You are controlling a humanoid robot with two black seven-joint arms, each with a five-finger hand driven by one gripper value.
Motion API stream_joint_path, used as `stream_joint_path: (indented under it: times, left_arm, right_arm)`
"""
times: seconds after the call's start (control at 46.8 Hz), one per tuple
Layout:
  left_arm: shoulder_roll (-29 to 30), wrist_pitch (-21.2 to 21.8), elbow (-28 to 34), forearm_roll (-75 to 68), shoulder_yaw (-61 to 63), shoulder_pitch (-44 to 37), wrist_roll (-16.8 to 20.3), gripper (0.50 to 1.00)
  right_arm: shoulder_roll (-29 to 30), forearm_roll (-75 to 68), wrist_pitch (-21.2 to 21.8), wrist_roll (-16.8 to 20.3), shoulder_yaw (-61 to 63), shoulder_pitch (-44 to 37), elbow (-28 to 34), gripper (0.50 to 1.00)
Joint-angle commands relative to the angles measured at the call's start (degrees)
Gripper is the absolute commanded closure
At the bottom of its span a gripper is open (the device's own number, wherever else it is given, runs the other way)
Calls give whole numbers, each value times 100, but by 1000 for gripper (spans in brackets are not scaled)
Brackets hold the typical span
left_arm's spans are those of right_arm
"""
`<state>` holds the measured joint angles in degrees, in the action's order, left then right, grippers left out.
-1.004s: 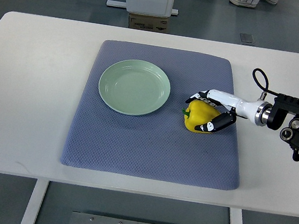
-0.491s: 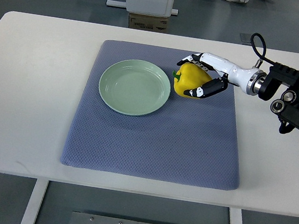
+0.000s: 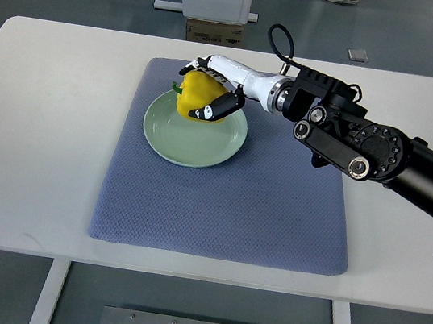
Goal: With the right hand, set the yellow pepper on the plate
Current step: 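Lift the pepper with the right hand and carry it over the green plate, then lower the pepper onto the plate and open the right hand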
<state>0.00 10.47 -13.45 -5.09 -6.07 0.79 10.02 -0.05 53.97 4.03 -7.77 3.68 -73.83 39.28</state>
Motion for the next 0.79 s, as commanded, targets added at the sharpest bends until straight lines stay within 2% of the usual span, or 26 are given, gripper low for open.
stream_joint_path:
  times: [0.0, 0.235, 0.769]
  left_arm:
    - [0, -1, 0, -1, 0, 0, 0, 500]
    - [0, 8, 0, -1, 0, 0, 0, 500]
    - [0, -1, 0, -1, 0, 0, 0, 500]
  right_arm:
    - [5, 0, 2, 39, -8, -8, -122, 1000]
    - [5, 0, 2, 65, -113, 35, -245, 1000]
    - [5, -79, 2, -102, -412, 334, 80, 1000]
